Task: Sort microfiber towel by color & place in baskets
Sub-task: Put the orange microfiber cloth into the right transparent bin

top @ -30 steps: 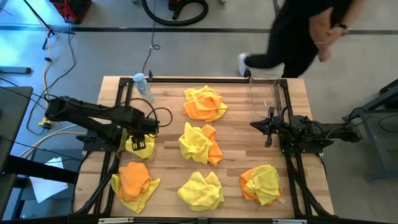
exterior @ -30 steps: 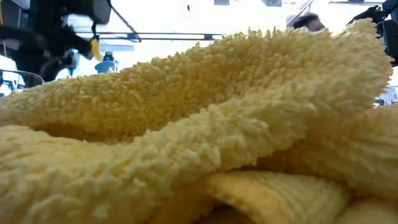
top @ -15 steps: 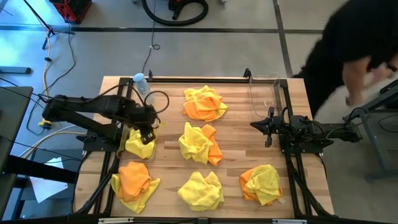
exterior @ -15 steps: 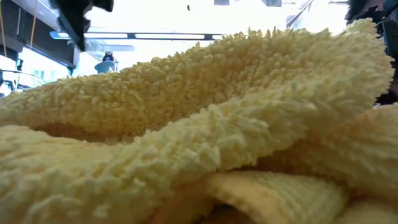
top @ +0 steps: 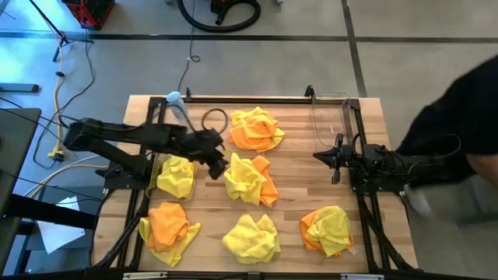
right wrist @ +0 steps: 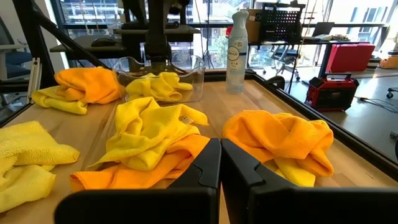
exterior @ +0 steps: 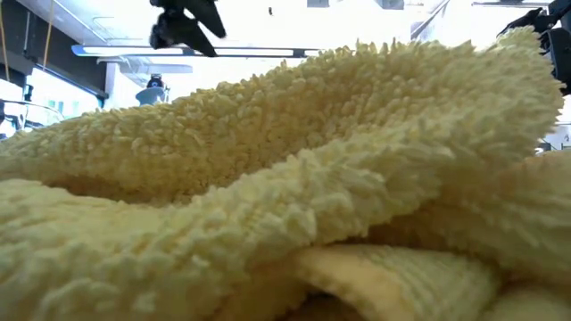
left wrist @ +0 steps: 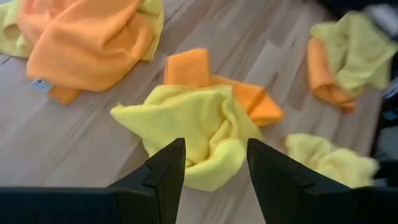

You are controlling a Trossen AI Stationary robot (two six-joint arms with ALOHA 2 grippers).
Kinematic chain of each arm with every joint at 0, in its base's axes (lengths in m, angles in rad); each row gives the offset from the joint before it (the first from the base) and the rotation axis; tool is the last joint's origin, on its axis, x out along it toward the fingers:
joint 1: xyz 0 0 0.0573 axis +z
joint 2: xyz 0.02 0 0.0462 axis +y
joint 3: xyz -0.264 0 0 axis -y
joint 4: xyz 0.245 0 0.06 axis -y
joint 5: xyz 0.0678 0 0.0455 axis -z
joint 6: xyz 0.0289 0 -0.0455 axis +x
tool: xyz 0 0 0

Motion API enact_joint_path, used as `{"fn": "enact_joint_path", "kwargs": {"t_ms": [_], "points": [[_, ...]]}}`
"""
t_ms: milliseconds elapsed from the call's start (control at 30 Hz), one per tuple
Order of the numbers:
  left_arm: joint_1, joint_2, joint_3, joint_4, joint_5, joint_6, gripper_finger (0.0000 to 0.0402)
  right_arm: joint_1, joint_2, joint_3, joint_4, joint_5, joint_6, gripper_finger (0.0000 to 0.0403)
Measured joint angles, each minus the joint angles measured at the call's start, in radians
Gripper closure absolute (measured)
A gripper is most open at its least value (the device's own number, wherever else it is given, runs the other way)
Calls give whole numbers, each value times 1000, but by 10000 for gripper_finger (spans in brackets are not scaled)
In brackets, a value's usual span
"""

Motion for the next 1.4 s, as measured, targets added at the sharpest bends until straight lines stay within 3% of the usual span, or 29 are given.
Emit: {"fn": "enact_joint_path", "kwargs": {"t_ms": [67,200,433,533,733,867,1067,1167,1400], "points": [[0,45,0,11,-4,8,241,0,0,0,0,0,29,402],[0,128,-1,24,-66,-123,241,-4,0,0,14,30,58,402],[-33,214,-1,202,-85,49,241,-3,20,27,174,30,67,402],[-21,211,-4,199,-86,114,241,-3,86,99,217,93,40,402],[19,123,-89,223,-87,227,241,-5,383,292,214,146,-50,402],[38,24,-168,246,-79,273,241,-6,641,446,204,241,-53,402],[43,-179,-292,249,-78,300,241,-53,1023,746,21,377,71,402],[43,-292,-347,243,-78,327,241,-104,1201,933,-159,363,147,402],[56,-536,-417,232,-78,405,241,-207,1557,1341,-538,215,255,386]]}}
